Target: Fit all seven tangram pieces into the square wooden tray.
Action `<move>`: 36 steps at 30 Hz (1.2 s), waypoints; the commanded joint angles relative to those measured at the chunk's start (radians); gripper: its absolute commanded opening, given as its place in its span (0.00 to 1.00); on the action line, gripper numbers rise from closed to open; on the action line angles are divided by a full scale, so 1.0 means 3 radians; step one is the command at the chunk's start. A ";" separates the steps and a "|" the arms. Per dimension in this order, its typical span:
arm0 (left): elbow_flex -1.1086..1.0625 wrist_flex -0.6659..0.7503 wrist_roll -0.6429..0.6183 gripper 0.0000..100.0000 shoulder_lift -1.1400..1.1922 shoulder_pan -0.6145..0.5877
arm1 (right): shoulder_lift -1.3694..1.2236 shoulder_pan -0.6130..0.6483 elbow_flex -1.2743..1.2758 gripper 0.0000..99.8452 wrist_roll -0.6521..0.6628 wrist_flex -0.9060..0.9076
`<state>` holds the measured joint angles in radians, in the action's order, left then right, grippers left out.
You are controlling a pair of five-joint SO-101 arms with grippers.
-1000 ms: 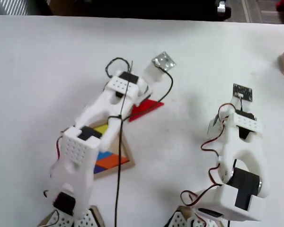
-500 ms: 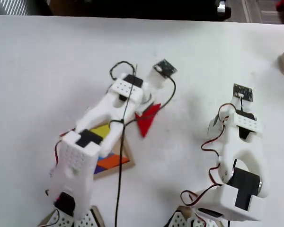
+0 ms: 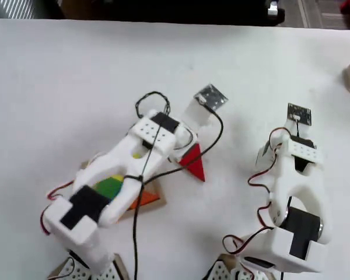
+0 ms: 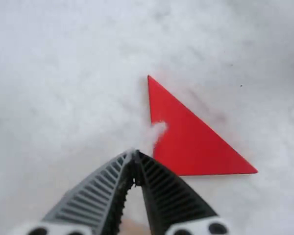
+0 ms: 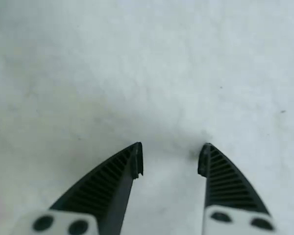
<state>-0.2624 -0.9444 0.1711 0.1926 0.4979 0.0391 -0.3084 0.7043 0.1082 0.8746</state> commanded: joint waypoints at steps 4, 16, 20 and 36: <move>-0.0343 0.0082 -0.1105 0.02 -0.0504 0.0049 | 0.0013 -0.0013 -0.0133 0.19 0.0046 -0.0054; -0.0455 0.0010 -0.1984 0.36 -0.0509 0.0074 | 0.0013 -0.0008 -0.0128 0.19 0.0174 -0.0043; -0.0430 0.0031 -0.2112 0.37 -0.0504 -0.0013 | 0.0013 -0.0008 -0.0128 0.19 0.0174 -0.0038; 0.0440 -0.0471 -0.2138 0.33 0.0534 -0.0013 | 0.0013 -0.0008 -0.0128 0.19 0.0189 -0.0033</move>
<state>-0.2516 -1.0211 -0.4580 0.3138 0.5056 0.0391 -0.3084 0.7043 0.1450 0.8746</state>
